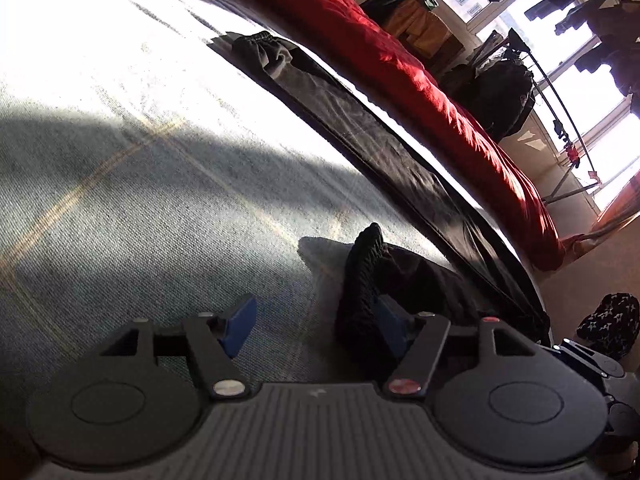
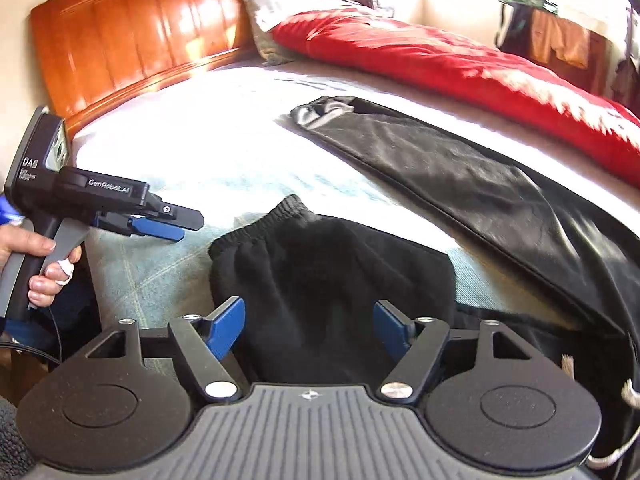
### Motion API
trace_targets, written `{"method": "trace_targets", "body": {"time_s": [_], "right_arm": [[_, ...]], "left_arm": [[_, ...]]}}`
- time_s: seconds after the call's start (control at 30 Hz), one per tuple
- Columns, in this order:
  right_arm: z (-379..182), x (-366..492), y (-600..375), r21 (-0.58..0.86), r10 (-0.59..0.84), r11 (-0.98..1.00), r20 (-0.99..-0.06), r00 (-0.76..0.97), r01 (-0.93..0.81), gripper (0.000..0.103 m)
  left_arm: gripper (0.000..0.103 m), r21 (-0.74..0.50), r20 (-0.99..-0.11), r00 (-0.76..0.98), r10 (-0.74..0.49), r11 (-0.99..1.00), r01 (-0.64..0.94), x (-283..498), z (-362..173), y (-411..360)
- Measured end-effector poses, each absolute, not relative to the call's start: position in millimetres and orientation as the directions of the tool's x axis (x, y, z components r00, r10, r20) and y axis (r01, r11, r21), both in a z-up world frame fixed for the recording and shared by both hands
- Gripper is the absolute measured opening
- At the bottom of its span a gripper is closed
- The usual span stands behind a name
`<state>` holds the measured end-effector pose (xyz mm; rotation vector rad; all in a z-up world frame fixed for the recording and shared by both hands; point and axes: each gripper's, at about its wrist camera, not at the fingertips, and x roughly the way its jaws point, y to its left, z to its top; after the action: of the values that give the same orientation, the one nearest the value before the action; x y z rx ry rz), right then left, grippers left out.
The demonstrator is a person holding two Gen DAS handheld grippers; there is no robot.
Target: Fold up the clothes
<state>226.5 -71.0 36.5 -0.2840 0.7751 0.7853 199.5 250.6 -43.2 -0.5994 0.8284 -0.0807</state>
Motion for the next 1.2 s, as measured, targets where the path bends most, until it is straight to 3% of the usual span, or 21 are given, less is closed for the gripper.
{"method": "trace_targets", "body": {"time_s": [0.23,0.3,0.43,0.5,0.6,0.7,0.9,1.0,1.2], "right_arm": [[14.9,217.6,36.1,-0.147,0.494,0.469,-0.774,0.396,-0.871,0.063],[3.3,221.4,52.1,-0.189,0.440,0.452,-0.803,0.403,-0.872,0.053],[-13.7,227.6,63.6,-0.244,0.353,0.441,-0.838,0.417,-0.864,0.048],[-15.0,230.1,65.6,-0.271,0.322,0.440,-0.843,0.432,-0.856,0.037],[-10.0,238.2,67.8,-0.253,0.303,0.472,-0.853,0.425,-0.845,0.022],[0.0,255.2,65.9,-0.115,0.342,0.544,-0.874,0.345,-0.831,0.017],[26.7,271.4,52.4,0.077,0.453,0.626,-0.845,0.282,-0.776,0.014],[34.3,266.6,49.7,0.101,0.479,0.628,-0.832,0.281,-0.772,0.014],[38.1,249.6,46.2,0.137,0.519,0.616,-0.812,0.268,-0.776,0.016]], "left_arm": [[0.077,-0.323,-0.738,0.655,-0.160,0.937,-0.135,188.6,-32.1,263.8],[0.078,-0.301,-0.743,0.654,-0.143,0.944,-0.136,183.1,-32.3,269.2],[0.079,-0.294,-0.737,0.664,-0.125,0.944,-0.148,171.1,-36.3,284.9],[0.079,-0.311,-0.730,0.672,-0.127,0.937,-0.161,166.9,-39.2,293.7],[0.079,-0.356,-0.708,0.690,-0.151,0.920,-0.165,161.0,-40.9,304.3],[0.080,-0.488,-0.654,0.705,-0.275,0.865,-0.115,155.9,-41.9,312.8],[0.084,-0.831,-0.416,0.695,-0.587,0.555,-0.029,169.9,-60.0,316.7],[0.084,-0.880,-0.368,0.660,-0.655,0.474,-0.020,192.5,-69.1,304.9],[0.084,-0.913,-0.362,0.556,-0.749,0.406,-0.047,244.9,-95.5,273.0]]}}
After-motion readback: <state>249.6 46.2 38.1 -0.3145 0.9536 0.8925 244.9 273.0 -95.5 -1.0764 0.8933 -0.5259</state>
